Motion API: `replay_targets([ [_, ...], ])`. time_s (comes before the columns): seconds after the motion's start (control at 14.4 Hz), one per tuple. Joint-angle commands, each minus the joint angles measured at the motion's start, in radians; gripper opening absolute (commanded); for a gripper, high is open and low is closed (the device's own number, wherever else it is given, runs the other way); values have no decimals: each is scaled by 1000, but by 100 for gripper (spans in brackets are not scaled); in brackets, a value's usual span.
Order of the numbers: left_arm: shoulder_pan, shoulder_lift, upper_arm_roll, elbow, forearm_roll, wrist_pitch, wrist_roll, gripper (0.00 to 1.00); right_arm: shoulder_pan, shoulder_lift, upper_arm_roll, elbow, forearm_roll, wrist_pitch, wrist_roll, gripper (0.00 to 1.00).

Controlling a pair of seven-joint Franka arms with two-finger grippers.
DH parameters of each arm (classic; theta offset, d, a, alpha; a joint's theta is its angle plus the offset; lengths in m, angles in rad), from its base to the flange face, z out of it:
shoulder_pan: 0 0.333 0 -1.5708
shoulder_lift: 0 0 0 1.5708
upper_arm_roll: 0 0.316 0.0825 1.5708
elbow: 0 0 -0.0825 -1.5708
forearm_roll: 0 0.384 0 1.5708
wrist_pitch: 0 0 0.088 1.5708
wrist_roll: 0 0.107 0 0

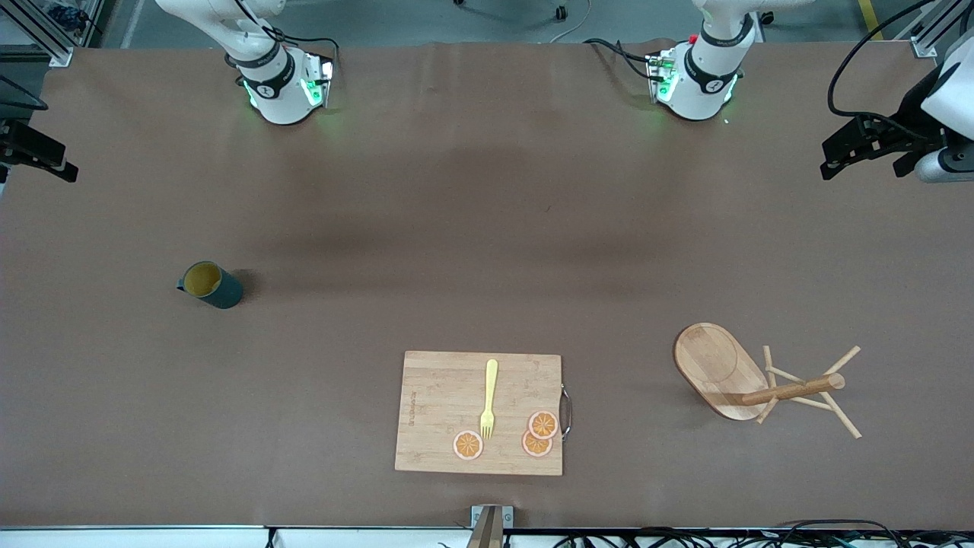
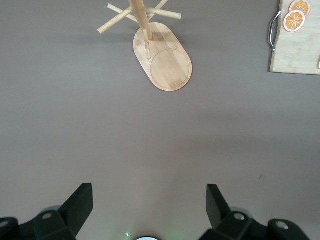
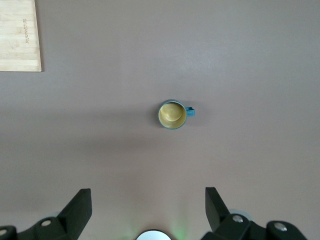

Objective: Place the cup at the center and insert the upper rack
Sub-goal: 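Reach the right gripper to the teal mug and grasp it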

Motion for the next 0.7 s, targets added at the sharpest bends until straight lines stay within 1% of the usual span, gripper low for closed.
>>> replay_targets([
  [0.0, 5, 5, -4, 12, -4, -15, 18, 100, -7, -34, 5, -42, 10, 10, -8, 100],
  [0.42, 8, 13, -1, 23, -4, -24, 20, 100, -4, -21, 5, -28, 0, 5, 1, 100],
  [0.56, 5, 13, -1, 23, -4, -24, 18, 100, -19, 102, 1, -22, 12, 5, -8, 100],
  [0.63, 5, 14, -1, 21, -4, -26, 18, 100, -29, 117, -1, -22, 18, 16, -13, 100],
])
